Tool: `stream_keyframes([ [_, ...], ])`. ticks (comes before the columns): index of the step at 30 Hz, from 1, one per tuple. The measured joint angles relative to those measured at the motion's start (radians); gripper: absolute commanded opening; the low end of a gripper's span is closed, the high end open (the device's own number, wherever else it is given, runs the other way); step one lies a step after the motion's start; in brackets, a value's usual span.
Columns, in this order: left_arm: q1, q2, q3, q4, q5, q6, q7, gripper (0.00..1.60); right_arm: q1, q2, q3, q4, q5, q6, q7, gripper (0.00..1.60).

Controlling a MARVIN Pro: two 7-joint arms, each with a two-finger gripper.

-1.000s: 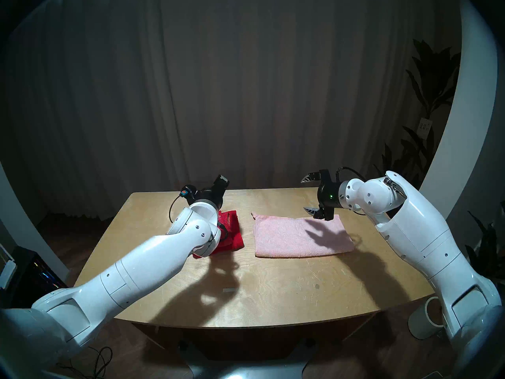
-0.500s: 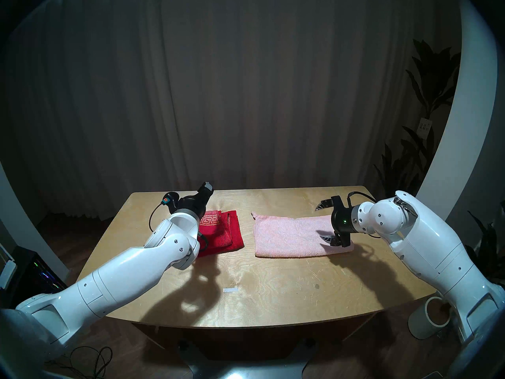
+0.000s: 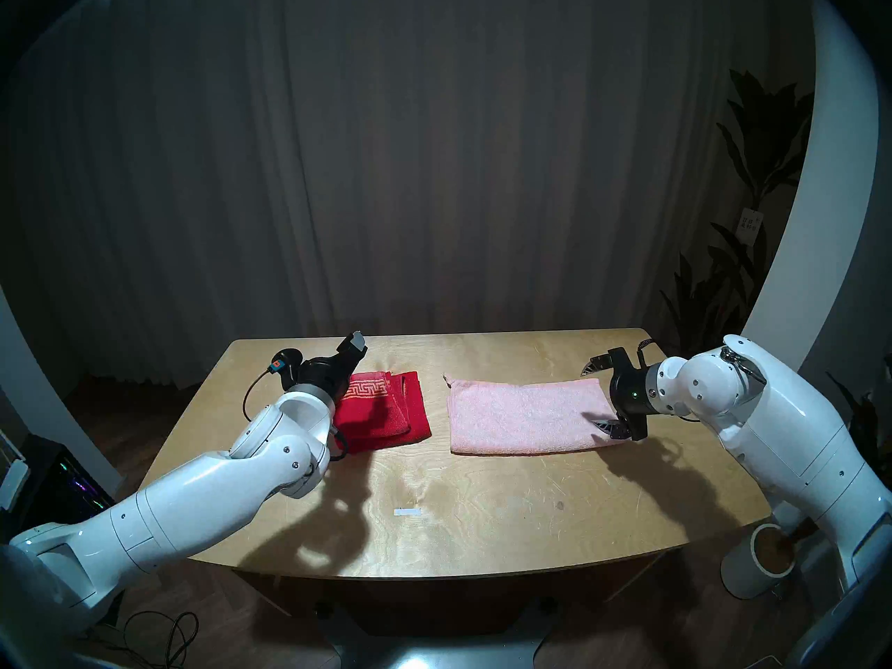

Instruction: Fold each towel twice and stack them on table

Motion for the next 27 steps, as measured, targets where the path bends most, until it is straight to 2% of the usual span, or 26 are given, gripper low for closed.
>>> stream_keyframes([
  [13,0.049,0.068,0.013,-0.056,0.002,0.004,-0.055,1.60,-0.117,0.091,0.018,-0.068,-0.040,-0.053,0.011,1.60],
  [27,0.071,0.109,0.028,-0.104,0.001,0.034,-0.112,1.60,-0.246,0.156,0.018,-0.118,-0.084,-0.134,0.048,1.60],
])
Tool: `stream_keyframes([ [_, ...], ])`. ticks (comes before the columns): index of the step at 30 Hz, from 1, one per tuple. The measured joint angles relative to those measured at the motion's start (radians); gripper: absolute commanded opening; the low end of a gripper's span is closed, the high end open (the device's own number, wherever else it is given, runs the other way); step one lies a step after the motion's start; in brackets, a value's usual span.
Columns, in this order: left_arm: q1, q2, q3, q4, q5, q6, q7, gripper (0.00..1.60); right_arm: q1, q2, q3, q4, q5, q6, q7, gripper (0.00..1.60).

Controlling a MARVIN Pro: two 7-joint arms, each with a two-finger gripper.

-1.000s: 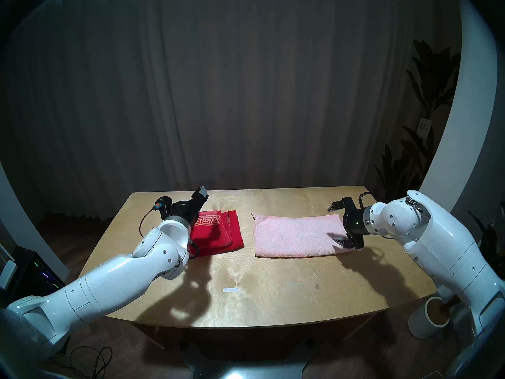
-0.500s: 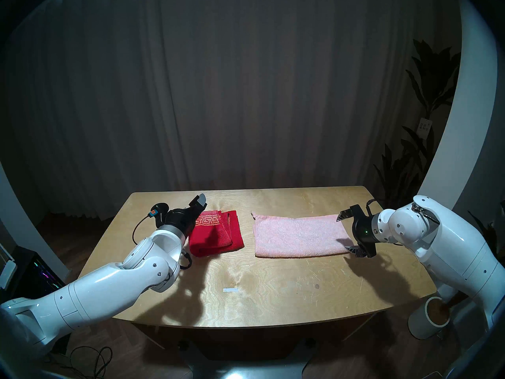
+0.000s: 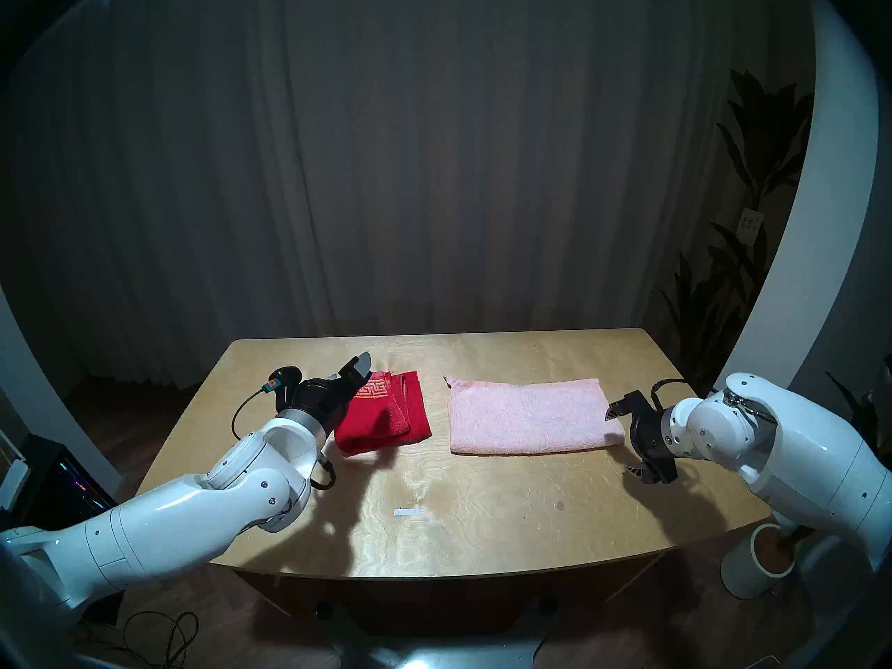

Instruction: Fold each towel twice and stack them on table

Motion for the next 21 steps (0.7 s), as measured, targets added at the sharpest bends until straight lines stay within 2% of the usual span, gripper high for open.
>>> stream_keyframes([
  [11,0.007,0.027,0.012,-0.032,-0.002,0.029,-0.045,1.60,-0.097,0.033,0.003,-0.015,-0.042,-0.111,0.071,1.60],
  [21,0.016,0.054,0.021,-0.058,-0.005,0.054,-0.088,1.60,-0.190,0.038,0.004,-0.047,-0.081,-0.237,0.187,1.60],
])
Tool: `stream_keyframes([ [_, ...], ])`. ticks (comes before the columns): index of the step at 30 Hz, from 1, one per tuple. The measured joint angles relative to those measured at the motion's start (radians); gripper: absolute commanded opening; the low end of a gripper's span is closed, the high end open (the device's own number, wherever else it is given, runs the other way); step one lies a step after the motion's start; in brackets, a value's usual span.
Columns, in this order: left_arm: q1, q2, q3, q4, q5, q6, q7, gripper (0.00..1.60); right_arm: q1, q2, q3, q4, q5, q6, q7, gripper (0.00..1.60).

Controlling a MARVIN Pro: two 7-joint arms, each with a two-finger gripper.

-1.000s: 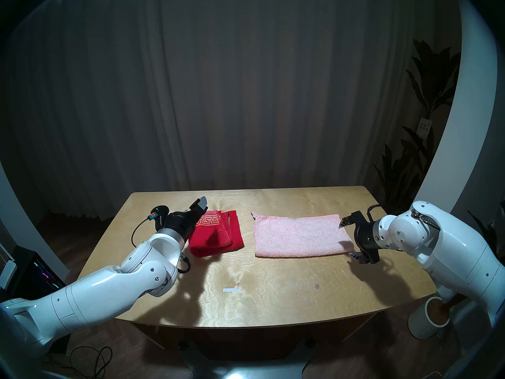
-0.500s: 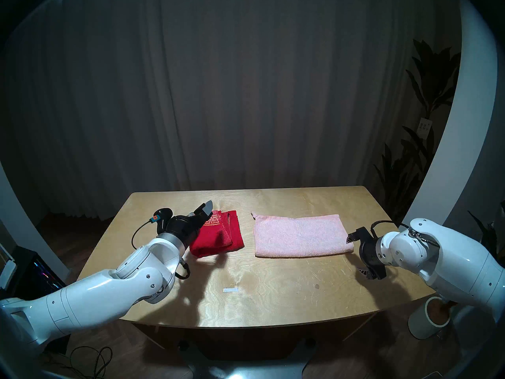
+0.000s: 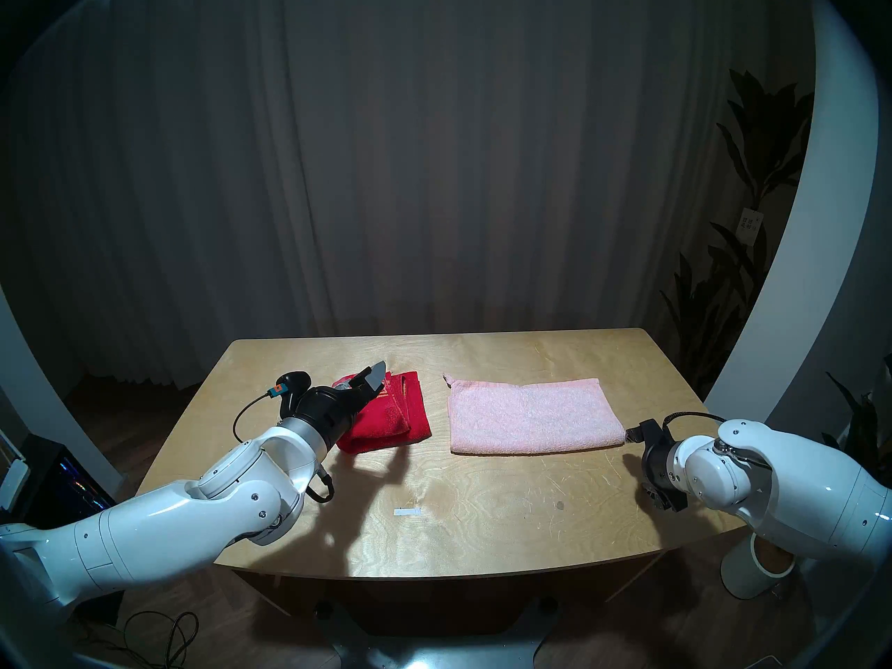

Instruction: Fold each towel twice and stack them on table

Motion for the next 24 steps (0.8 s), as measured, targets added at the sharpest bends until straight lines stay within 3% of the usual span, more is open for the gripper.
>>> stream_keyframes([
  [11,0.011,0.026,0.007,-0.023,-0.026,0.020,-0.047,1.60,-0.097,-0.010,0.007,-0.038,-0.041,-0.148,0.163,1.60],
  [24,0.018,0.042,0.003,-0.037,-0.085,0.019,-0.103,1.60,-0.216,-0.087,0.072,-0.062,-0.113,-0.338,0.375,1.60],
])
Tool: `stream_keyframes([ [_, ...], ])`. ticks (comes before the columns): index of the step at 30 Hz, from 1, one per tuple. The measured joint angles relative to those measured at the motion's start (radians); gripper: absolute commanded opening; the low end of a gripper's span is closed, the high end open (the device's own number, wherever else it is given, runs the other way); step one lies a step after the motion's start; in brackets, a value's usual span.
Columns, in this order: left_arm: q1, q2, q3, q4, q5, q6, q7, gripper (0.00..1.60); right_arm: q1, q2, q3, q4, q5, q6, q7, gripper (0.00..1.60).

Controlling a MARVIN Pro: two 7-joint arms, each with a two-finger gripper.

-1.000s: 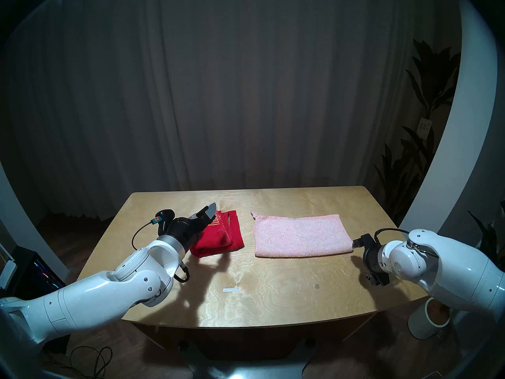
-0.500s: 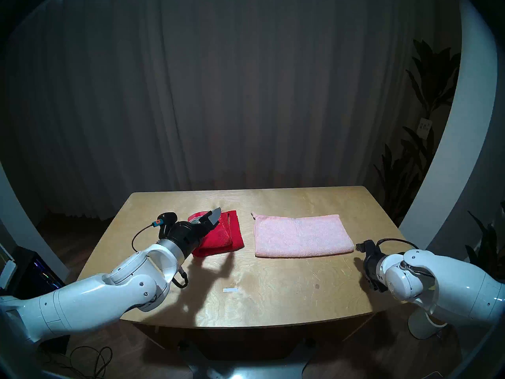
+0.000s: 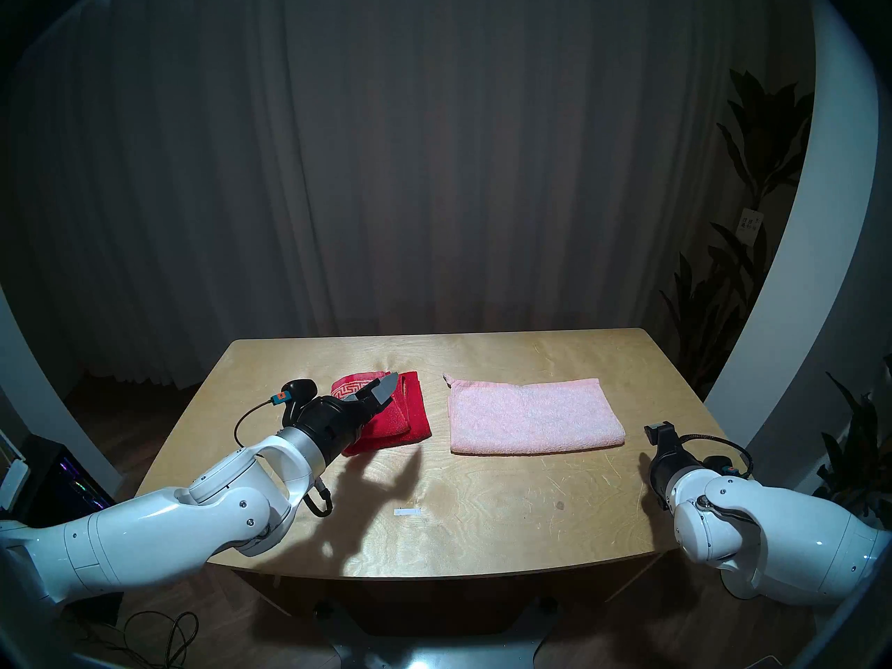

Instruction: Fold each towel twice and stack them on table

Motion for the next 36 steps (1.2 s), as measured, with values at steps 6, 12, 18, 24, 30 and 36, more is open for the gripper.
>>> stream_keyframes([
  [6,0.006,0.000,-0.022,0.021,-0.033,-0.042,0.026,1.60,-0.069,-0.060,0.055,-0.020,-0.010,-0.009,0.101,1.60],
  [12,0.018,0.001,-0.031,0.029,-0.049,-0.081,0.060,1.60,-0.112,-0.123,0.100,0.001,0.019,0.070,0.194,1.60],
  [18,0.026,-0.005,-0.032,0.031,-0.048,-0.107,0.085,1.60,-0.086,-0.145,0.065,0.071,0.052,0.176,0.240,1.60],
  [24,0.027,-0.013,-0.033,0.032,-0.046,-0.127,0.106,1.60,-0.020,-0.156,0.025,0.119,0.039,0.253,0.240,1.60],
  [30,0.029,-0.016,-0.037,0.032,-0.046,-0.147,0.125,1.60,0.048,-0.169,-0.011,0.148,0.004,0.288,0.213,1.60],
  [36,0.033,-0.016,-0.041,0.030,-0.049,-0.164,0.150,1.60,0.118,-0.174,-0.050,0.170,-0.058,0.292,0.152,1.60],
])
